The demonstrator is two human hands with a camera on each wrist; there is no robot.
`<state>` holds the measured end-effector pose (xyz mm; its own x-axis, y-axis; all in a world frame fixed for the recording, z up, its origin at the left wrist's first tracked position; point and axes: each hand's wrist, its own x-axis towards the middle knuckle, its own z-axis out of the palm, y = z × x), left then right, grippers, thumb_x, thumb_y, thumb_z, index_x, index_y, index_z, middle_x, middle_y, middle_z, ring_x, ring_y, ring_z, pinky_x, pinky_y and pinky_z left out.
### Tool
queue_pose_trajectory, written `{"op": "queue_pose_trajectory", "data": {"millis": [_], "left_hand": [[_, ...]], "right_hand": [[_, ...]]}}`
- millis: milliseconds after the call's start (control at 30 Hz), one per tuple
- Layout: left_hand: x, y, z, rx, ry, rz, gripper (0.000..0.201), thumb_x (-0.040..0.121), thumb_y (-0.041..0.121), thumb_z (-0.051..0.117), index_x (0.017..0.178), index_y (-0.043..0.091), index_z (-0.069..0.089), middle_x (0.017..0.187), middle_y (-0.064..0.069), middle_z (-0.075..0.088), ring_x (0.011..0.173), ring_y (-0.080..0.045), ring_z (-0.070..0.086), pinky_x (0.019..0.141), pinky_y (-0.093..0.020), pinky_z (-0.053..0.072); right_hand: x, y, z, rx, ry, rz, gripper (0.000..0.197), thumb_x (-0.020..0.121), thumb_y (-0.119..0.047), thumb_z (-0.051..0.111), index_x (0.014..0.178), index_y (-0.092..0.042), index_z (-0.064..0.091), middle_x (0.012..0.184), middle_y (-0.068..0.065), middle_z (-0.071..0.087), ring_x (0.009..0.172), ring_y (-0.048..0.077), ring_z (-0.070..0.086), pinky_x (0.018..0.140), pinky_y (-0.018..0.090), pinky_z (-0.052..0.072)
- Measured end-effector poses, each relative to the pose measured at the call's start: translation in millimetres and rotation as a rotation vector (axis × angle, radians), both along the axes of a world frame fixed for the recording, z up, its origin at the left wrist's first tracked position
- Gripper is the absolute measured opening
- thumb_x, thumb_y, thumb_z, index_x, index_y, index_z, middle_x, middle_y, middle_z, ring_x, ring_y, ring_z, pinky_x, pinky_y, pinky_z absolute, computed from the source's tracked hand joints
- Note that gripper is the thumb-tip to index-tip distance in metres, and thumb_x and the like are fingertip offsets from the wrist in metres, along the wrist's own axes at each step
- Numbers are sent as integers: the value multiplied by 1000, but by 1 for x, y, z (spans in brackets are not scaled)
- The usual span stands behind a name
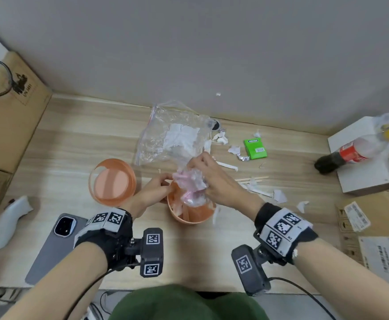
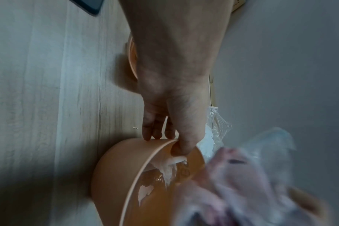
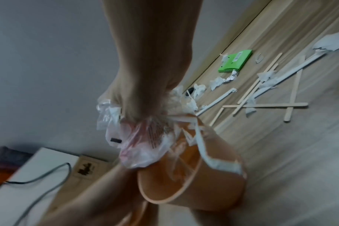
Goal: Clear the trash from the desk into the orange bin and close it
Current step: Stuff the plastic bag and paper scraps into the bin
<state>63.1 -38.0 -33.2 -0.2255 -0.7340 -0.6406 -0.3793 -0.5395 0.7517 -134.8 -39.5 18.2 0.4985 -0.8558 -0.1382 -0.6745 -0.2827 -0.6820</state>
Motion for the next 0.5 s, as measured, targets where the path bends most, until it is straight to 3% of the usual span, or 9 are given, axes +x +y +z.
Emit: {"op": "queue_pose_trajectory", "data": {"millis": [133, 200, 300, 400, 500], "left_hand": [[2, 5, 2, 8, -1, -8, 32, 90, 4, 55, 118, 18, 63, 107, -12, 72, 87, -19, 69, 76, -31, 58], [3, 5, 2, 13, 5, 11, 38, 85, 0, 57, 118, 19, 64, 107, -13, 72, 88, -18, 66, 72, -27, 56], [3, 6, 3, 17, 17, 21, 35, 82, 0, 60, 112, 18, 65, 99, -12, 69, 84, -16, 62, 74, -28, 54], [2, 4, 1, -9, 26, 19, 27, 86, 5, 63, 109, 19, 65, 92, -10, 71, 80, -18, 65, 74, -33, 55], [3, 2, -2, -20, -1, -1, 28, 90, 12, 64, 118, 14, 61, 86, -3, 68, 71, -12, 64, 68, -29, 54]], "right_hand": [[12, 11, -22, -20, 263, 240, 71, 63, -7, 79, 119, -22, 38, 116, 5, 40, 105, 22, 43, 65, 24, 45], [14, 13, -25, -30, 356, 310, 69, 66, -12, 75, 124, -16, 37, 123, 11, 45, 111, 27, 44, 84, 35, 50], [15, 12, -30, -22, 437, 378, 56, 71, -26, 43, 125, -11, 35, 128, 21, 48, 120, 38, 46, 100, 47, 45], [14, 8, -29, 95, 542, 421, 82, 67, -49, 25, 139, -10, 24, 147, 22, 28, 140, 37, 25, 111, 49, 32], [22, 4, -20, 282, 673, 421, 80, 86, -58, 26, 150, -14, 8, 160, 8, -3, 148, 24, -7, 120, 46, 10]]}}
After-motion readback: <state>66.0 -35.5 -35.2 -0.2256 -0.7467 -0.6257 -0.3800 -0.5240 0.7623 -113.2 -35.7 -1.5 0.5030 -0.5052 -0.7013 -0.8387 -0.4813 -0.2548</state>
